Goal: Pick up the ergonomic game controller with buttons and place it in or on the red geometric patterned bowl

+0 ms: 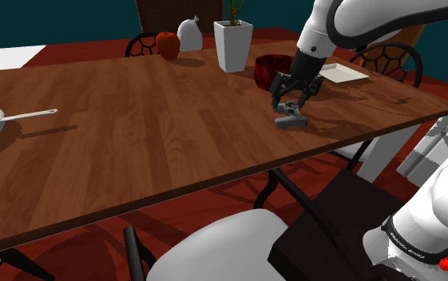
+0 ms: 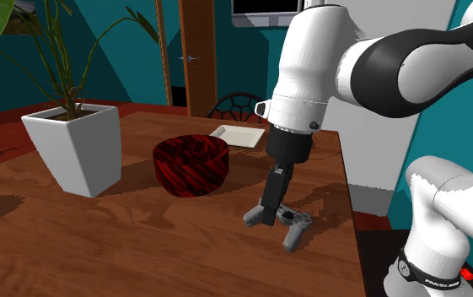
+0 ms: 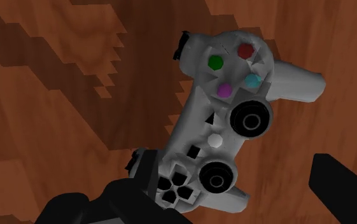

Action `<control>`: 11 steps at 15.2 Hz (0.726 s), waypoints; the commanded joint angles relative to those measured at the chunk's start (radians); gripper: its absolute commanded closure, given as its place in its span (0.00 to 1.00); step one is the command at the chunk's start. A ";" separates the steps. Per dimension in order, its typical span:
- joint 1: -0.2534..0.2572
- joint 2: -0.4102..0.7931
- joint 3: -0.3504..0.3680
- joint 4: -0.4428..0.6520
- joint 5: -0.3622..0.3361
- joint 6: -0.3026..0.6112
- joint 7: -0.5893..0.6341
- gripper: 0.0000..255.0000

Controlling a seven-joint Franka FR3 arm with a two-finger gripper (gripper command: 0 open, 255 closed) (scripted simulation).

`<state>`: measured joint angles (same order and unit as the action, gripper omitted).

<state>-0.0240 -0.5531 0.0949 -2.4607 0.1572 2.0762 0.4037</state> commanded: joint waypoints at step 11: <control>0.002 0.009 -0.001 0.003 0.000 -0.010 0.000 1.00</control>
<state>-0.0253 -0.5512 0.0914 -2.4552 0.1538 2.0737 0.4038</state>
